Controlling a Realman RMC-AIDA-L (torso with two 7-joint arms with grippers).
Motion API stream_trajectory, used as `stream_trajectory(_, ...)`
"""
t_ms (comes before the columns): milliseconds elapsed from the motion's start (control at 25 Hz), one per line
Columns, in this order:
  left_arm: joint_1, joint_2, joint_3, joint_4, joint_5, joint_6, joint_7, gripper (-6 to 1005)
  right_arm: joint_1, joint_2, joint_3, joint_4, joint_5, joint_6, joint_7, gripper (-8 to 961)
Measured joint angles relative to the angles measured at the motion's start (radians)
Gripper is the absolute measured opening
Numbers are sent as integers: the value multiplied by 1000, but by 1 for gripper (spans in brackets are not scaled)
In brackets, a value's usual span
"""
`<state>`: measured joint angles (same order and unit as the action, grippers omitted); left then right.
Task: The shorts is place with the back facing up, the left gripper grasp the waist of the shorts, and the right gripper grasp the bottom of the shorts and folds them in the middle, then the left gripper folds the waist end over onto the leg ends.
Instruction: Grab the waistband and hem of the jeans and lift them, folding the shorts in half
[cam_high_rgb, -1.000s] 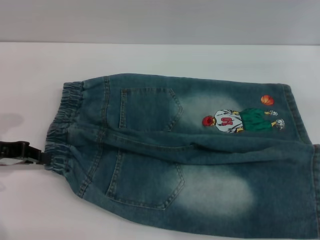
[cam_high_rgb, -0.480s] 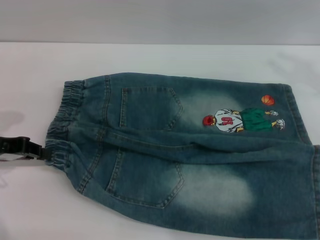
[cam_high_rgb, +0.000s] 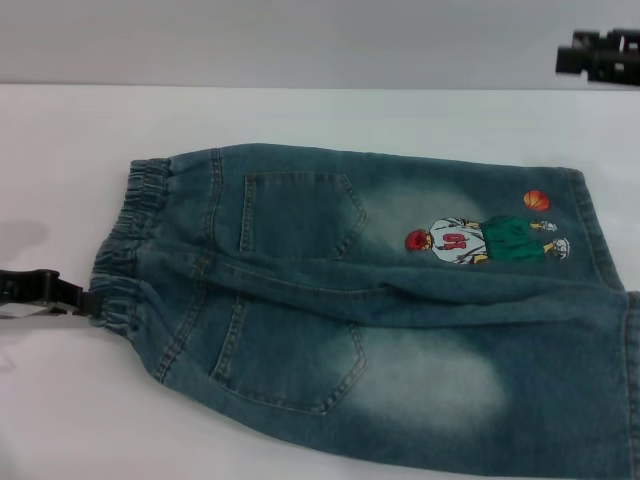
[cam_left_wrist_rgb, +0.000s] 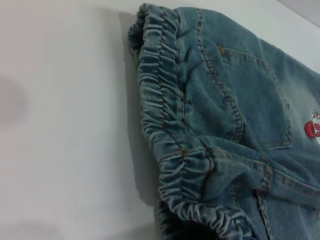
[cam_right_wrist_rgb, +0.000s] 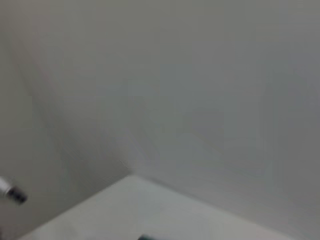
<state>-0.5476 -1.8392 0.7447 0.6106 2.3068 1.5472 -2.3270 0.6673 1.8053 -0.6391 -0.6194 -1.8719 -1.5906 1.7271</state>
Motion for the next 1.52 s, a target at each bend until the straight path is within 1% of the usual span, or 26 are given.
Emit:
stream_trajectory(160, 0, 0, -2, 0, 0, -7, 0, 40, 2, -7, 21, -8, -79, -94, 0, 559)
stream_trajectory(320, -1, -1, -2, 0, 0, -14, -1, 40, 0, -8, 23, -18, -154, -198, -7, 559)
stream_trajectory(440, -2, -1, -10, 0, 0, -17, -5, 41, -6, -7, 23, -21, -193, -245, -7, 559)
stream_trajectory(640, 0, -4, -25, 0, 0, -20, -6, 41, -40, -2, 48, -25, -207, -269, -9, 559)
stream_trajectory(840, 8, -7, -27, 0, 0, -20, -7, 41, -81, 1, 134, -25, -207, -276, -31, 559)
stream_trajectory(1080, 8, -10, -27, -3, 1, -11, -8, 41, -110, 9, 142, -32, -223, -349, -39, 559)
stream_trajectory(1280, 13, -27, -45, 38, 2, 18, -20, 41, -137, 19, 152, -58, -257, -421, -42, 559)
stream_trajectory(1520, 13, -41, -51, 65, 0, 26, -37, 41, -149, 26, 146, -61, -307, -429, -49, 559)
